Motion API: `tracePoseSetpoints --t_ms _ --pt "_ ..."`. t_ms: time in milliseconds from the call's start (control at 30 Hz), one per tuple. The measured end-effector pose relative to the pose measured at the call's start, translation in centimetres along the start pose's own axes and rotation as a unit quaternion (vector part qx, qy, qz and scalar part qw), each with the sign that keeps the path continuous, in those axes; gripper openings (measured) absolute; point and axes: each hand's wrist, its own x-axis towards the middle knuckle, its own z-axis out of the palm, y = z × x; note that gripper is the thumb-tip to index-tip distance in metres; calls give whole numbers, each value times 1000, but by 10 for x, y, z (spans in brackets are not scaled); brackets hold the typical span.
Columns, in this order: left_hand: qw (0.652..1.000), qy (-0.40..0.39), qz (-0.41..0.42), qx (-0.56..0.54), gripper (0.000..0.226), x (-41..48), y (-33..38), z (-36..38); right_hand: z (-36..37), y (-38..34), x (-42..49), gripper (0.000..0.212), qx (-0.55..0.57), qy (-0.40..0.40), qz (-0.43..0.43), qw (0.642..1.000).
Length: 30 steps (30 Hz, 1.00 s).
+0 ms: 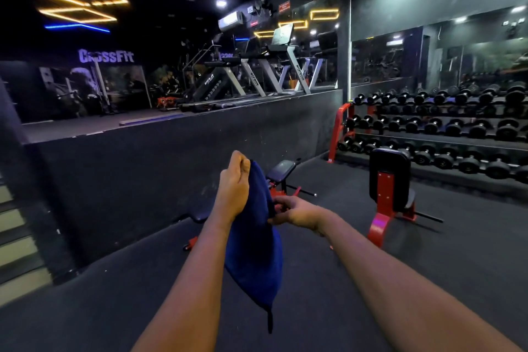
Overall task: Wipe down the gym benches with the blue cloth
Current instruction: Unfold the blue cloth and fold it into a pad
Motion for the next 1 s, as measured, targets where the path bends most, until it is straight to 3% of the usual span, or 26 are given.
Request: tracePoseSetpoints --t_ms 133,300,367,500,567,633,733,833,1000 --pt "995 94 9 9 23 2 -4 -12 -5 4 -3 32 -111 -54 86 989" --pt "990 136 33 6 23 -2 -7 -21 -6 1 -11 24 -100 -71 176 977" --pt "986 160 35 2 23 -4 -11 -23 -8 -5 -7 27 -89 -26 177 980" --pt "986 161 20 -40 26 -5 -20 -27 -13 -27 -1 10 24 142 49 988" --pt "990 122 28 -62 28 -1 -21 -27 -13 -38 -3 23 86 134 -11 987" --pt "994 79 30 -69 29 2 -23 -25 -12 -43 -4 40 77 100 -70 989" --pt "998 31 5 -53 27 5 -27 -19 -10 -43 -1 35 22 101 -140 985" --pt "998 -8 -10 -53 24 2 -25 -14 -8 -45 1 19 3 129 -163 978" --pt "997 -58 -27 -30 23 -3 -17 -4 -8 -49 3 30 4 111 -133 985"
